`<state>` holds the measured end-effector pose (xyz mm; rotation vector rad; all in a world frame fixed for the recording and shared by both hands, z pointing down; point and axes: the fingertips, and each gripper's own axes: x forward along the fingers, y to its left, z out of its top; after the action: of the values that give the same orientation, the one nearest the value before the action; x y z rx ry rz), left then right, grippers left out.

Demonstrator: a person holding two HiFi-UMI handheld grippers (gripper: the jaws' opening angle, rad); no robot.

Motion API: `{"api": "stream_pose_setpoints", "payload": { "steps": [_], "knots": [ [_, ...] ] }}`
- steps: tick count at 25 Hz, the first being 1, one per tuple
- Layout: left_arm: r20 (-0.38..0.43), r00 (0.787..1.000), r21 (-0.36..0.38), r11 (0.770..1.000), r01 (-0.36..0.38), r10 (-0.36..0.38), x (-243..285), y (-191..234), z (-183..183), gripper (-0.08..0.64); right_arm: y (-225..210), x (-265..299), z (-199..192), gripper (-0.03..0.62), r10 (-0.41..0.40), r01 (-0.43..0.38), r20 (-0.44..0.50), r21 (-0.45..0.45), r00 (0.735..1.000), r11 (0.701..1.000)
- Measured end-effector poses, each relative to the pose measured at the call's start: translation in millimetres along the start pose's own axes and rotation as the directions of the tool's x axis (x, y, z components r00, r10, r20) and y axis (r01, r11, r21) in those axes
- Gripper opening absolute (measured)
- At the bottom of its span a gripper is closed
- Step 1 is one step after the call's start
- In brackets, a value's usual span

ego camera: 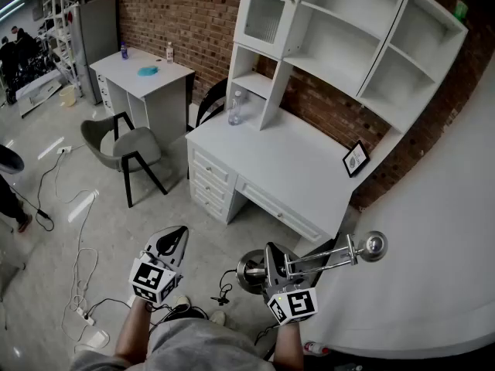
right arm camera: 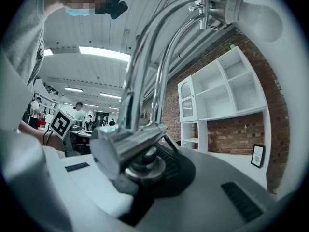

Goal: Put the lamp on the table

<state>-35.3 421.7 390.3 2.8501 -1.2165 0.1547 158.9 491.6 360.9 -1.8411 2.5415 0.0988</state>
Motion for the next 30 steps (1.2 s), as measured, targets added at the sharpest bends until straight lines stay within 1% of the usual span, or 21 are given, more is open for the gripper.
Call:
{"api": "stream_pose_setpoints", "payload": {
  "steps": [11, 17, 21, 25, 30],
  "knots": [
    [-0.011, 1.0, -0.011, 1.0, 0.007, -0.007, 8, 1, -5, 0.002, -7, 4, -3, 0.018, -0.011, 0.011, -0.009, -0.008, 1.0, 1.0],
    [-0.015, 1.0, -0.015, 1.0, 0.007, -0.007, 16, -2, -5, 0.002, -15, 6, 1, 0.018, -0.008, 0.008, 0.012, 0.019, 1.0, 1.0],
    [-0.013, 1.0, -0.016, 1.0, -0.007, 0.007, 22, -3, -3, 0.002, -19, 7, 1, 0.018, 0.011, -0.011, 0.02, 0.029, 1.0, 1.0],
    [0.001, 1.0, -0.012, 1.0, -0.02, 0.021, 26, -7, 2, 0.002, -23, 11, -3, 0.018, 0.032, -0.032, 0.008, 0.021, 0.999, 0.999],
    [-0.005, 0.998, -0.019, 0.998, -0.059, 0.059, 28, 3, 1, 0.001, -24, 27, -2, 0.018, 0.068, -0.069, 0.01, 0.021, 0.998, 0.997]
  ]
}}
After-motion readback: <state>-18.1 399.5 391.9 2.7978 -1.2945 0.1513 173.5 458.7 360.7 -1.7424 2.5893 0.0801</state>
